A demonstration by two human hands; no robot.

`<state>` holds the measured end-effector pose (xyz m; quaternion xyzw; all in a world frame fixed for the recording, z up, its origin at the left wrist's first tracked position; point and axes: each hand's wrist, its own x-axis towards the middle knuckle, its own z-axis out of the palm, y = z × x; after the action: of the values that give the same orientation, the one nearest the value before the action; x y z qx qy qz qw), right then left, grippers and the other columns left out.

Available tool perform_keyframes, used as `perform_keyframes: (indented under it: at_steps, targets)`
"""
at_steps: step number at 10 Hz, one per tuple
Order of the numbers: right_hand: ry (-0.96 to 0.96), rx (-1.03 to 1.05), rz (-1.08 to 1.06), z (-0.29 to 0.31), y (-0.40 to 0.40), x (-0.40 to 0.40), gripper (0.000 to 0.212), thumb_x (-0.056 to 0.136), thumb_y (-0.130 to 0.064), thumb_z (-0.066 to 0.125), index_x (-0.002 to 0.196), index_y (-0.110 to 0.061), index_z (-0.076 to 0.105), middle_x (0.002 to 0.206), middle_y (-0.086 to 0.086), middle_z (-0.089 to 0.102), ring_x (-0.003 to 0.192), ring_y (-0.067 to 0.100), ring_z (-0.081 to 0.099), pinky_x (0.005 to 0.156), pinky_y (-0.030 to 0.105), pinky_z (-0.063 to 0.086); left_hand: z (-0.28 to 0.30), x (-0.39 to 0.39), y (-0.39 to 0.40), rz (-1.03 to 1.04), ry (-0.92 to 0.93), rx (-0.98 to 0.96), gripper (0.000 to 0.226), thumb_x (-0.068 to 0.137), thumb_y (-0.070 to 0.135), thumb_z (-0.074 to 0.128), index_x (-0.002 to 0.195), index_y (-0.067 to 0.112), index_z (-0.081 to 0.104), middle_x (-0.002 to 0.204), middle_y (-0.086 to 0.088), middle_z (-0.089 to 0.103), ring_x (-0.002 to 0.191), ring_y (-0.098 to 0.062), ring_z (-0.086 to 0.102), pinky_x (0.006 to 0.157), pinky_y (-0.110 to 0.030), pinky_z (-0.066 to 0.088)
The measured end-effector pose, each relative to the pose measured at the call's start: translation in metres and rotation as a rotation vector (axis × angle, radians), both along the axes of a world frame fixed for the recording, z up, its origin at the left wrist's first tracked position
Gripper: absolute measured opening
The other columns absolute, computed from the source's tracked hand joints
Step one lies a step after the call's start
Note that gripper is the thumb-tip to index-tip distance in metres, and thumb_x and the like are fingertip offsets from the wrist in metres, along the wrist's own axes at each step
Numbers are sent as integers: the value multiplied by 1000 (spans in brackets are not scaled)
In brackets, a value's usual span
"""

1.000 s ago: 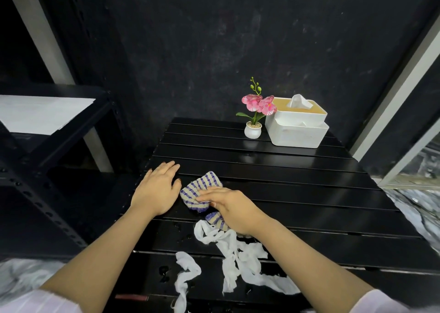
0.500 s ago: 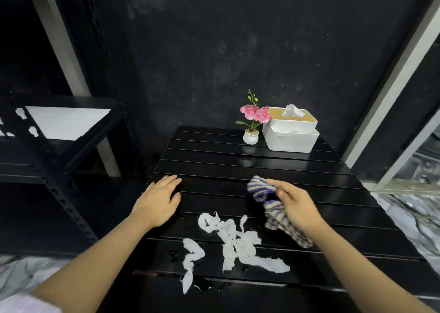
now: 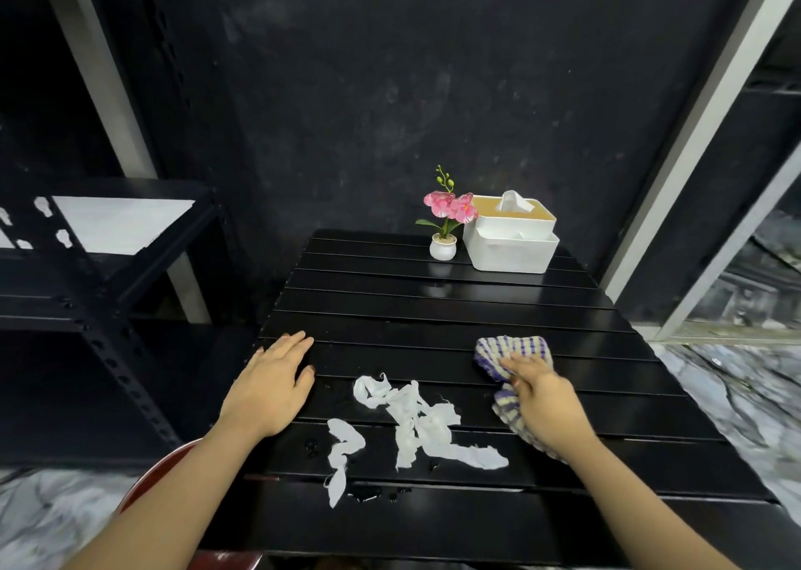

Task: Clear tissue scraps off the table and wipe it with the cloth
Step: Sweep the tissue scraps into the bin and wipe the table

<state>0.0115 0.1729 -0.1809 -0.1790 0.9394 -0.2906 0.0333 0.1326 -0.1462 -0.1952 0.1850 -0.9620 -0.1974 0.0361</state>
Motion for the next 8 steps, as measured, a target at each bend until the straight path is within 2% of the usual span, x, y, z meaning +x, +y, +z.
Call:
perform_keyframes:
  at_steps: [1, 4, 6, 8]
  targets:
    - [36, 11, 56, -1, -26, 11, 41, 90, 1, 39, 128, -10, 51, 143, 11, 43, 139, 23, 28, 114, 25, 13, 1, -1, 2, -9, 21, -25, 51, 97, 32, 34, 147, 24, 24, 157, 9, 17, 146, -11, 10, 121, -35, 7]
    - [1, -11, 184, -4, -89, 35, 52, 87, 6, 37, 135, -13, 41, 149, 7, 34, 143, 21, 14, 117, 26, 12, 3, -1, 4, -10, 28, -31, 51, 97, 31, 33, 147, 22, 24, 157, 7, 18, 146, -11, 11, 120, -34, 6]
    - [-8, 14, 281, -5, -120, 46, 54, 87, 6, 37, 137, -15, 37, 151, 5, 31, 143, 19, 13, 119, 30, 13, 5, -1, 5, -9, 34, -26, 51, 97, 30, 34, 146, 21, 25, 157, 6, 19, 146, -12, 11, 121, -35, 7]
    - [-12, -27, 388, 0, -136, 53, 51, 88, 6, 38, 135, -13, 41, 148, 6, 37, 142, 17, 20, 115, 23, 14, 5, -1, 5, -5, 18, -32, 52, 97, 31, 34, 147, 22, 24, 157, 7, 18, 146, -11, 11, 121, -35, 7]
